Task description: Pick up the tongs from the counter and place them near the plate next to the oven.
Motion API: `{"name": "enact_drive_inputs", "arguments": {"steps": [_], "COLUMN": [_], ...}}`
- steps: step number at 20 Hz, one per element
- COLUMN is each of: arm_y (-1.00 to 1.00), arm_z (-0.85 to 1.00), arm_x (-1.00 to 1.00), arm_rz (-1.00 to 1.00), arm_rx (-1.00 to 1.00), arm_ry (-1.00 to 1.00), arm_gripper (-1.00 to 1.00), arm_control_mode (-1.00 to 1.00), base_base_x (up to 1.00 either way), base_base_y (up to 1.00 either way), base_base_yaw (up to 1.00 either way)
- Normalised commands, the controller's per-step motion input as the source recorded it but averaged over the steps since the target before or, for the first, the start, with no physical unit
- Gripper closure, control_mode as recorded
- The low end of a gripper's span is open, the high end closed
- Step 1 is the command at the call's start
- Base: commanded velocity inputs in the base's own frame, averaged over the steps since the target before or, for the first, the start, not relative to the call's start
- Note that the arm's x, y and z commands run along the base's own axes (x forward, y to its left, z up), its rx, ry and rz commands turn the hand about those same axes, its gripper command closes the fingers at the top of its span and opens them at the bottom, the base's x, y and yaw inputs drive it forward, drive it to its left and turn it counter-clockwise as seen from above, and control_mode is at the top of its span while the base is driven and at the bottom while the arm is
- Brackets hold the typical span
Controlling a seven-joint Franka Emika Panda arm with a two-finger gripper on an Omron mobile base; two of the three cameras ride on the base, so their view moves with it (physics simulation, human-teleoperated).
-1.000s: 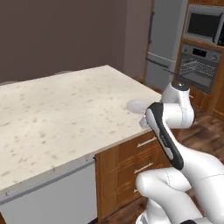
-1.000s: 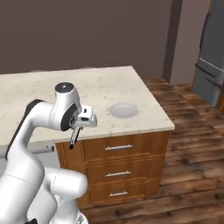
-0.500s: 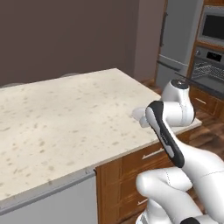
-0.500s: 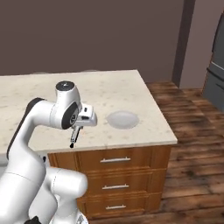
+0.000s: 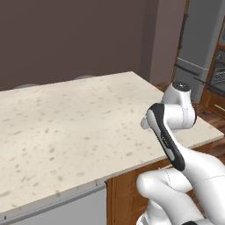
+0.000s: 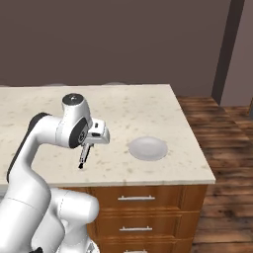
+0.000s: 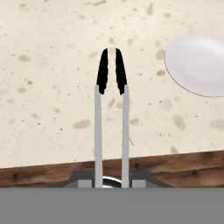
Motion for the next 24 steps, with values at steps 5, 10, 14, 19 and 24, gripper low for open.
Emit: {"name": "enact_drive_inputs", "arguments": {"steps": [5,10,14,19,24], "arm_y": [0.0,-0.13,-0.38,-0.3,-0.09], "arm_z": [0.0,-0.1,-0.51,-0.67,-0.39], "arm_x": [0.0,0.37,0.97,0.93,0.43], "arm_rz": [0.0,0.04,0.04,0.0,0.0], "arm_rx": [0.0,0.02,0.06,0.03,0.0], "arm_ry": [0.0,0.0,0.0,0.0,0.04], "arm_gripper": [1.0,1.0,1.0,1.0,1.0], "arm_control_mode": [1.0,-1.0,-1.0,-1.0,-1.0], "base_base_x": [0.65,0.45,0.0,0.0,0.0], "base_base_y": [-0.18,-0.11,0.0,0.0,0.0], "base_base_yaw": [0.2,0.08,0.0,0.0,0.0]}}
